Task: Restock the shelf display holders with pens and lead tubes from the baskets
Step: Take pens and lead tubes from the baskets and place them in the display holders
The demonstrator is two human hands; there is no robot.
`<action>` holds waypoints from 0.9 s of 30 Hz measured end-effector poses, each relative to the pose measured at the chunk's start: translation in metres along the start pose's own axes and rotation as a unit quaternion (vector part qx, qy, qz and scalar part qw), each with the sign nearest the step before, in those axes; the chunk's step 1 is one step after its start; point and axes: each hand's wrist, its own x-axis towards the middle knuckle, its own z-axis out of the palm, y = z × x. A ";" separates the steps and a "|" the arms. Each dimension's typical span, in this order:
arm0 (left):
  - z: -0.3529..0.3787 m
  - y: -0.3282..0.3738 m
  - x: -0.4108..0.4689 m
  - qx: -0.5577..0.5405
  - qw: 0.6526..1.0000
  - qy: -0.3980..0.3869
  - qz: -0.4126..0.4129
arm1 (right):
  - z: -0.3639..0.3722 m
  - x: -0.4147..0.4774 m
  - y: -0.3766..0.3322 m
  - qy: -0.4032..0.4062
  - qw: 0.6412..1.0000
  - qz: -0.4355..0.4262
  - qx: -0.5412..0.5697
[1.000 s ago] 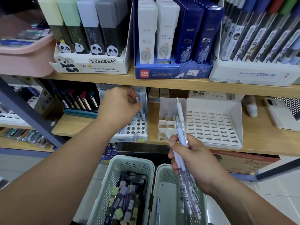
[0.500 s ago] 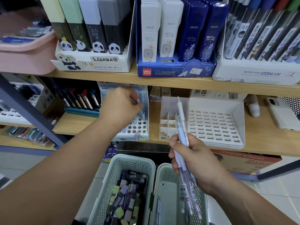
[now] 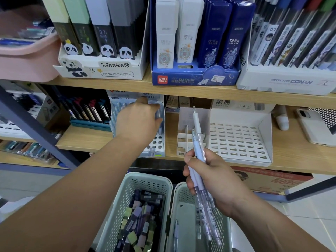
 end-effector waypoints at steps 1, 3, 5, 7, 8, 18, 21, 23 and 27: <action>0.001 -0.001 0.000 0.006 1.000 -0.004 0.002 | 0.001 0.000 -0.001 -0.003 1.000 0.000 0.005; 0.002 -0.003 -0.001 0.025 1.000 -0.015 0.006 | 0.002 -0.001 -0.003 -0.008 1.000 0.001 0.015; 0.000 -0.004 -0.003 0.035 0.999 -0.015 0.012 | 0.003 -0.001 -0.005 -0.014 1.000 0.008 0.027; -0.006 -0.005 -0.006 0.013 1.000 -0.004 0.014 | 0.004 -0.001 -0.006 -0.022 0.999 0.012 0.037; -0.009 -0.005 -0.008 -0.017 1.000 0.004 0.017 | 0.005 -0.001 -0.006 -0.022 0.999 0.010 0.041; -0.040 0.032 -0.092 -0.501 0.787 -0.353 -0.072 | 0.017 0.015 0.001 0.170 0.980 -0.072 0.078; -0.034 0.037 -0.112 -0.487 0.792 -0.361 -0.075 | 0.025 0.016 0.003 0.184 0.977 -0.068 0.087; -0.032 0.036 -0.116 -0.497 0.783 -0.356 -0.110 | 0.029 0.015 0.004 0.182 0.978 -0.066 0.079; -0.037 0.033 -0.115 -0.560 0.719 -0.381 -0.158 | 0.032 0.014 0.001 0.173 0.980 -0.054 0.085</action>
